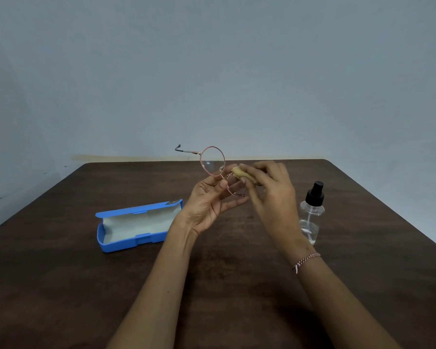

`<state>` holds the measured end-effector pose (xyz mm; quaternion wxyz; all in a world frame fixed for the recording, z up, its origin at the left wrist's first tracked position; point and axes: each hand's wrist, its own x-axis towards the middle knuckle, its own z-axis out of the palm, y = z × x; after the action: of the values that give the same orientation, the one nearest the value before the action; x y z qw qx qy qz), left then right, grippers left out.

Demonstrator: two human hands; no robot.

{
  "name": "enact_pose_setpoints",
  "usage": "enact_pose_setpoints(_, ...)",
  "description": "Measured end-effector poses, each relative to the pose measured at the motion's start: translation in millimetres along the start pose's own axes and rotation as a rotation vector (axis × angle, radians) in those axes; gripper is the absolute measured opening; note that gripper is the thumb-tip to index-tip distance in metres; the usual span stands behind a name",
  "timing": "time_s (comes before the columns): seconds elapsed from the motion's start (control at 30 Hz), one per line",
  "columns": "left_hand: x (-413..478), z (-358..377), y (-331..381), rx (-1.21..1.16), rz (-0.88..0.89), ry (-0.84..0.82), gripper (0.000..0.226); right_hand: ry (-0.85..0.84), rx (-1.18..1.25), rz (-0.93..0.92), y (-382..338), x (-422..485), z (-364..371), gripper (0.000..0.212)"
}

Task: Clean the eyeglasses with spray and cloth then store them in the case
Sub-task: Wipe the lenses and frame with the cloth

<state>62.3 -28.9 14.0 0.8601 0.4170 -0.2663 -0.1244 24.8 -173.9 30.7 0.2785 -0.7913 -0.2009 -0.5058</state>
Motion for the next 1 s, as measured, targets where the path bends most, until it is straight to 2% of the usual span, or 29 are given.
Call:
enact_pose_setpoints(0.33,-1.6,-5.1,3.6,-0.087,0.104,0.037,0.039,-0.133,0.173,-0.106,-4.9,-2.4,3.2,0.024)
enact_pose_setpoints(0.57,0.3,-3.7,-2.9,-0.047,0.046,0.015,0.046,-0.028,0.090,-0.052,-4.1,-1.9,2.2,0.022)
enact_pose_setpoints(0.83,-0.6,-6.9,-0.4,-0.097,0.073,0.054,0.050,-0.157,0.165,-0.142,-5.0,-3.6,3.5,0.024)
enact_pose_setpoints(1.0,-0.5,-6.4,-1.2,-0.048,0.057,0.027,0.048,-0.067,0.122,-0.090,-0.7,-0.6,1.0,0.021)
